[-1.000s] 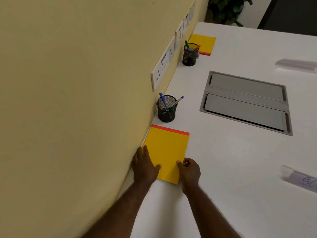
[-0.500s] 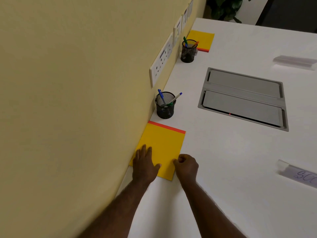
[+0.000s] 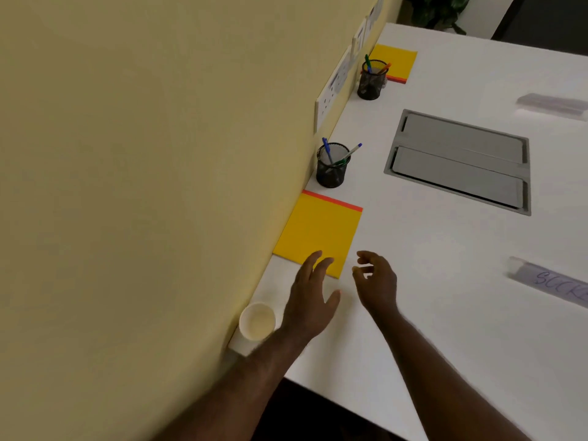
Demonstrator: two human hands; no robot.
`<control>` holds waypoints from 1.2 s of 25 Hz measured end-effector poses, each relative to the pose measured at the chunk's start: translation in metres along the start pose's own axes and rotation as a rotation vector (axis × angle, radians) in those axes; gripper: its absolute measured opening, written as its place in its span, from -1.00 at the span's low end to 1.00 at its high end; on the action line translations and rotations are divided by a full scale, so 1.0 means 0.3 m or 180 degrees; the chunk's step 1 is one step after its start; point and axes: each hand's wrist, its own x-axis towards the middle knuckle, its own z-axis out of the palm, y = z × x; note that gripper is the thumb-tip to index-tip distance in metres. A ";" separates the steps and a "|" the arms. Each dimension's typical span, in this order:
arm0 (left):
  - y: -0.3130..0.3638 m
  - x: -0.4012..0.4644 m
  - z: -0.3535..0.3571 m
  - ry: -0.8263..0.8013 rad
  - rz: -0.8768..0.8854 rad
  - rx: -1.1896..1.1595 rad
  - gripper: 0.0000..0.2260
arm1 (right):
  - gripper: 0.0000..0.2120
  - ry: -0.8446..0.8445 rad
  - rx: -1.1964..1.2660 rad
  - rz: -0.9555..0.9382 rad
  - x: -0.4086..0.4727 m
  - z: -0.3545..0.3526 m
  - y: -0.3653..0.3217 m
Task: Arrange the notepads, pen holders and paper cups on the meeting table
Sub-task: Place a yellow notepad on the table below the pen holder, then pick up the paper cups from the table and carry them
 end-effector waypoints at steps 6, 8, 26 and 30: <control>-0.056 -0.363 -0.071 0.0323 0.0262 -0.0392 -0.52 | -0.61 -0.0492 0.0047 -0.0251 -0.230 0.003 -0.085; -0.105 -0.457 -0.102 0.0691 0.0082 -0.0463 -0.53 | -0.45 -0.0782 -0.0014 -0.0313 -0.303 0.034 -0.110; -0.325 -0.430 -0.096 0.0852 -0.1698 -0.0815 -0.34 | -0.08 -0.1425 -0.0356 -0.0574 -0.445 0.330 -0.158; -0.289 -0.406 -0.098 0.0841 -0.1582 -0.0830 -0.36 | -0.16 -0.1086 -0.0242 -0.0588 -0.442 0.293 -0.162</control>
